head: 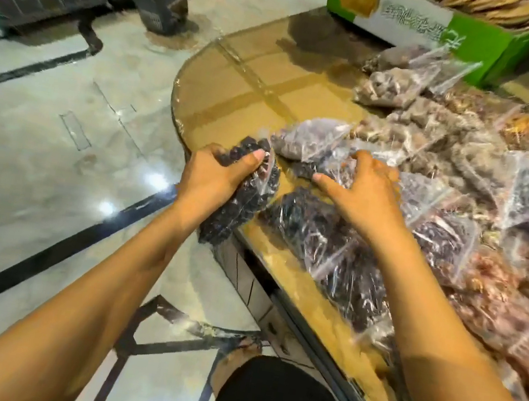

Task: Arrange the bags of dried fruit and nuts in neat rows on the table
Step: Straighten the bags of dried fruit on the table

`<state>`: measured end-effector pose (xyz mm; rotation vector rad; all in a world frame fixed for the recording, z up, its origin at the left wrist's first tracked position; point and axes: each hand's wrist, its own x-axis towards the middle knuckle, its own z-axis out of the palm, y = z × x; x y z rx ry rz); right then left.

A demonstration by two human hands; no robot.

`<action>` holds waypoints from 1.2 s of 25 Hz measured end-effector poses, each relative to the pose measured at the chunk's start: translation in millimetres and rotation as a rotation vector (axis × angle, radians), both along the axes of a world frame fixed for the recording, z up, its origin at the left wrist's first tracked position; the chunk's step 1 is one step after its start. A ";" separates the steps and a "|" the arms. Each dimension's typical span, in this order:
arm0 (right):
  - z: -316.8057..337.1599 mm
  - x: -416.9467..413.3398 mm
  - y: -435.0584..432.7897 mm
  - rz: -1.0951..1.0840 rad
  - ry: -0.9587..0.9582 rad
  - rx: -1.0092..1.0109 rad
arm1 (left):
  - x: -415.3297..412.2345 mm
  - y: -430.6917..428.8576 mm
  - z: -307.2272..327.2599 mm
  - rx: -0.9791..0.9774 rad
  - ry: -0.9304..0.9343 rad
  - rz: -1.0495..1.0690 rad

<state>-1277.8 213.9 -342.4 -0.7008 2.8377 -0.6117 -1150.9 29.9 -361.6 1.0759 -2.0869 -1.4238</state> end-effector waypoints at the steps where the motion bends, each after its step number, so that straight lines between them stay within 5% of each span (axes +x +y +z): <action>1: -1.1 -9.4 -7.8 -0.020 -0.010 0.027 | -13.9 -10.2 0.6 -0.017 -0.030 -0.044; 12: -33.0 -67.6 -31.8 -0.121 -0.067 0.238 | -179.7 -88.4 3.2 -0.170 -0.062 -0.617; 22: -46.8 54.2 -44.1 -1.038 0.270 -0.120 | -154.7 -45.0 0.5 -0.329 0.070 -1.194; 26: -45.4 87.6 -52.6 -1.175 0.272 -0.150 | -124.4 -42.1 -31.3 -0.624 0.115 -1.292; 30: -49.9 100.0 -54.7 -1.230 0.163 -0.141 | -121.6 -49.3 -56.1 -0.609 0.047 -1.297</action>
